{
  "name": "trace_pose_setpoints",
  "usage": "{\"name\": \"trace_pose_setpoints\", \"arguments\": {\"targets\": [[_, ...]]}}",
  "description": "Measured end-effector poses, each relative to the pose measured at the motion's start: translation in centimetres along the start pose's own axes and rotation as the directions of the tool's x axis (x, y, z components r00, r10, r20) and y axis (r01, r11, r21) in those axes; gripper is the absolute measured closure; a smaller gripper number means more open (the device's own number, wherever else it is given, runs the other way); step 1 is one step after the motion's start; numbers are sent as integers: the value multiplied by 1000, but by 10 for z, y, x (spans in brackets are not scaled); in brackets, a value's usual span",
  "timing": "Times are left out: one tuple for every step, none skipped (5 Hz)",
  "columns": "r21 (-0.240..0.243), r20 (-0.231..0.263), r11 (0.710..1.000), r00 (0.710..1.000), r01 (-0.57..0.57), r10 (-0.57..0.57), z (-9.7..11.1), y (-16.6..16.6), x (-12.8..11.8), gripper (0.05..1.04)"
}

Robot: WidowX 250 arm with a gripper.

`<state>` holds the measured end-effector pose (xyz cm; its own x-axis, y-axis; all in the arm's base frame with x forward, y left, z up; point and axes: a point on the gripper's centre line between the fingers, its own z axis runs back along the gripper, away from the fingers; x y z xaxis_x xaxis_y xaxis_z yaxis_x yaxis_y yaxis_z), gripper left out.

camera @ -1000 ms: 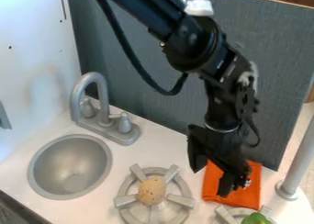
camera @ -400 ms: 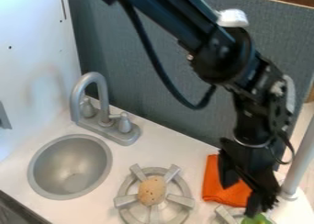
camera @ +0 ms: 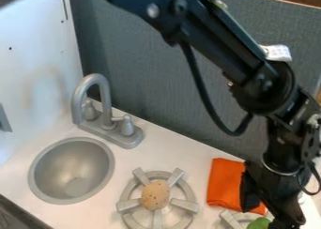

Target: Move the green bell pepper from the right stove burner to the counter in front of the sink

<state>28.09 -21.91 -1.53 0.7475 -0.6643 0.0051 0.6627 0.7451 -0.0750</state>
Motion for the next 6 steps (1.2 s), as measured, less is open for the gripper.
{"name": "trace_pose_setpoints", "arguments": {"targets": [[22,-25,1000,1000,-2,2,-11,-6,13,83],[30,-37,1000,999,3,-2,-19,-8,21,83],[41,-53,999,998,-13,15,-26,-5,24,83],[56,-61,998,998,-25,29,-24,-3,25,144],[64,-65,997,997,-38,42,-24,-1,24,415],[56,-84,998,996,-26,31,-24,-2,21,689]]}}
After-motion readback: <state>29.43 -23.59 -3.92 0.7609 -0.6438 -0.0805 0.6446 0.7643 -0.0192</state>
